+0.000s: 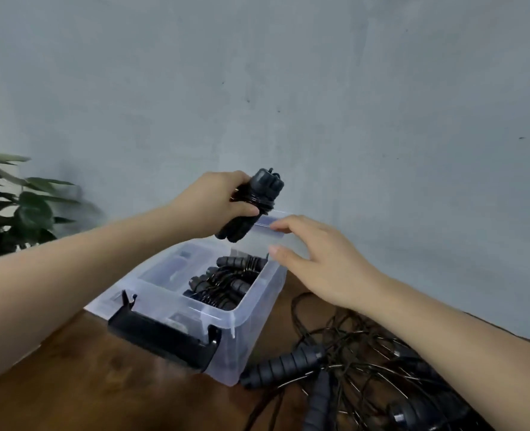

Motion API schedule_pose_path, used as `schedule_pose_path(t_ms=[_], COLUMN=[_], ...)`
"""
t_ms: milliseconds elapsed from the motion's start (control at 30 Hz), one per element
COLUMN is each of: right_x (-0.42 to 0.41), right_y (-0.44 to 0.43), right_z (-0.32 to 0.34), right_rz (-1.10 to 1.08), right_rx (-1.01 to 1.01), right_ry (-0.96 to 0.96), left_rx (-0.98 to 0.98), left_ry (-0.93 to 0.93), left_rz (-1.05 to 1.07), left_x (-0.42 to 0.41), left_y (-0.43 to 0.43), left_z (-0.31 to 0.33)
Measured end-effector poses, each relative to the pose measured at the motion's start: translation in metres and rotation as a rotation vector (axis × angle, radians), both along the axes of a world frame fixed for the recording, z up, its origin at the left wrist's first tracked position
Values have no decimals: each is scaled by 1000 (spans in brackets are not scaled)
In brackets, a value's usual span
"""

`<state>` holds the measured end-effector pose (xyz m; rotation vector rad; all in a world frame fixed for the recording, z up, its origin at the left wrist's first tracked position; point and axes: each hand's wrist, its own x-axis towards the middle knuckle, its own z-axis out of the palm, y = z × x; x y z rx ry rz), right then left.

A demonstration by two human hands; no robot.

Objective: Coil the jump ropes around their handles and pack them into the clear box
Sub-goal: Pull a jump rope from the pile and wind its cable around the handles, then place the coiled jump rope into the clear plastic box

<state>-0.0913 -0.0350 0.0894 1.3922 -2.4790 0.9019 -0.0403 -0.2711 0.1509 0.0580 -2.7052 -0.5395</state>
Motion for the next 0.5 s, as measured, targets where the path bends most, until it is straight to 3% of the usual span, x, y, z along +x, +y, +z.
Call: schedule_pose_path(t_ms=[133, 300, 500], right_x=[-15, -23, -25], right_y=[-22, -31, -31], right_z=[-25, -45, -50], right_rz=[58, 116, 144], right_rx=[122, 71, 95], right_ry=[-21, -9, -26], left_rx=[-300, -537, -494], left_ry=[-221, -507, -681], left_rz=[-42, -99, -181], left_x=[-54, -101, -102], left_y=[-34, -54, -59], left_z=[-22, -39, -26])
